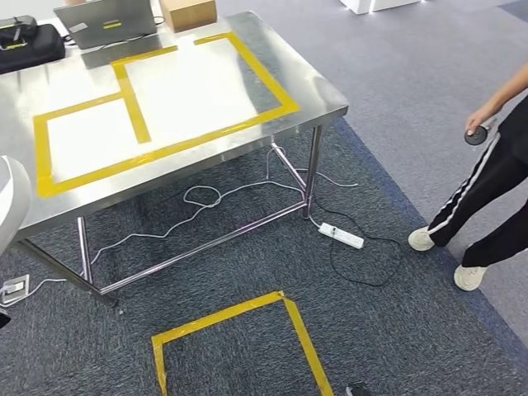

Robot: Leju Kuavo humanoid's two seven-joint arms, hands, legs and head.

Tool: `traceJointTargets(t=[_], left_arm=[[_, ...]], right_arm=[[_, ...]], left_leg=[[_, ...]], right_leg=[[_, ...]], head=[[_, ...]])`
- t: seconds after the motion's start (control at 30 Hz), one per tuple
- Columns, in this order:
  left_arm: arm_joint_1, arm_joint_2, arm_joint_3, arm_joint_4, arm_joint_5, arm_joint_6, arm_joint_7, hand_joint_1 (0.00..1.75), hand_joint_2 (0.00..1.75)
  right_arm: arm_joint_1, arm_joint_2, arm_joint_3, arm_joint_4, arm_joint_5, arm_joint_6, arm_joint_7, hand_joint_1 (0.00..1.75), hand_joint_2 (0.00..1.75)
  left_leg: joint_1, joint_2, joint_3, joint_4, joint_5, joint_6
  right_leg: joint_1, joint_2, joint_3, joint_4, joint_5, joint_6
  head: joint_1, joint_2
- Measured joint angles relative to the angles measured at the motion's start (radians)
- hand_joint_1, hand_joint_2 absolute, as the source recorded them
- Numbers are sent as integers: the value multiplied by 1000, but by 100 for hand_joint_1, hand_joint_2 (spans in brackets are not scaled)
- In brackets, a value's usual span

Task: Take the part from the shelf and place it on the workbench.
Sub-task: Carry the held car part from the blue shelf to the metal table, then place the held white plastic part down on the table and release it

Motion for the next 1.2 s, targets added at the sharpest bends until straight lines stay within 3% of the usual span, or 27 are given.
traceJointTargets(t=[0.07, 0.13, 0.2, 0.27, 0.33, 0.37, 0.4, 0.5, 0.57, 0.63, 0.67, 0.77, 0.8, 0.87, 1.0, 1.03, 1.2], left_arm=[[0, 1, -4, 0, 1, 2, 1, 175, 175], [5, 1, -8, 2, 1, 3, 2, 175, 175], [7, 1, -9, 2, 1, 4, 3, 175, 175], [6, 1, -12, 2, 1, 5, 4, 175, 175], [6, 0, -16, 3, 1, 6, 5, 175, 175], [6, 0, -17, 4, 1, 6, 5, 175, 175], [7, -1, -18, 4, 1, 7, 6, 175, 175], [8, -1, -21, 5, 0, 10, 7, 175, 175], [9, -1, -21, 5, 0, 14, 7, 175, 175], [13, 0, -23, 5, -1, 18, 7, 175, 175], [15, 0, -24, 5, -2, 19, 7, 175, 175], [16, 1, -26, 6, -3, 23, 7, 175, 175], [16, 2, -26, 6, -3, 24, 7, 175, 175], [16, 2, -26, 6, -3, 24, 7, 175, 175], [15, 2, -27, 6, -3, 24, 7, 175, 175], [15, 2, -27, 6, -4, 24, 7, 175, 175], [9, 2, -39, 7, -32, 33, 1, 175, 175]], right_arm=[[-2, -1, 0, 0, -1, 0, 0, 0, 175], [-3, -1, 0, 0, -1, 0, 0, 0, 175], [-5, -1, 0, 0, -1, 0, 0, 0, 175], [-3, -1, 0, 0, -2, 0, 0, 0, 175], [0, -1, 0, 0, -2, 0, 0, 0, 175], [1, -1, 0, 0, -2, 0, -1, 0, 175], [1, -1, 0, 0, -2, 0, -2, 0, 175], [0, -1, 0, 0, -3, 0, -5, 0, 175], [-3, -1, 0, 0, -4, 1, -9, 0, 175], [-5, -1, 0, 0, -9, 6, -14, 0, 175], [-5, -1, 0, 0, -11, 9, -16, 0, 175], [-6, 0, -1, 0, -17, 13, -19, 0, 175], [-6, 0, -1, 0, -18, 14, -19, 0, 175], [-6, 0, -1, 0, -19, 14, -19, 0, 175], [-5, 0, -1, 0, -20, 15, -19, 0, 175], [-5, 0, -1, 0, -20, 15, -19, 0, 175], [-5, 0, -1, 0, -20, 17, -19, 0, 175]], left_leg=[[-3, 22, 29, -61, 9, 10], [-3, -3, 26, -63, 8, 25], [0, -26, 24, -64, 11, 37], [3, -46, 21, -64, 16, 47], [2, -71, 18, -64, 17, 52], [1, -86, 17, -64, 18, 53], [1, -100, 17, -63, 19, 53], [0, -137, 17, -62, 20, 49], [1, -155, 12, -61, 23, 40], [4, -168, 9, -67, 30, 27], [6, -171, 9, -72, 35, 33], [3, -169, 8, -80, 45, 76], [2, -169, 8, -82, 46, 81], [4, -166, 9, -87, 49, 74], [11, -161, 8, -96, 53, 17], [12, -160, 8, -96, 54, 10], [11, -160, 8, -96, 53, 10]], right_leg=[[9, -21, -2, 4, -7, 10], [10, -38, 3, 3, -12, 17], [5, -4, -2, 28, -35, 28], [1, 57, -52, 137, -94, 37], [1, 79, -120, 273, -146, 37], [1, 81, -137, 300, -145, 36], [1, 83, -135, 286, -125, 33], [-1, 122, -49, 90, -21, 18], [-2, 146, -20, 17, -2, 14], [0, 141, -15, 9, -1, 12], [0, 139, -13, 5, 3, 14], [-3, 139, -13, -6, 15, 21], [-2, 140, -14, -5, 15, 18], [2, 142, -17, -5, 18, 12], [5, 145, -25, 0, 20, 5], [6, 146, -26, 0, 20, 5], [4, 145, -32, 0, 21, 5]], head=[[2, 0], [4, 0], [6, 0], [10, 0], [11, 0], [11, 0], [11, 0], [11, 0], [10, 0], [10, 0], [10, 0], [7, 0], [6, 0], [6, 0], [7, 0], [7, 0], [7, 0]])
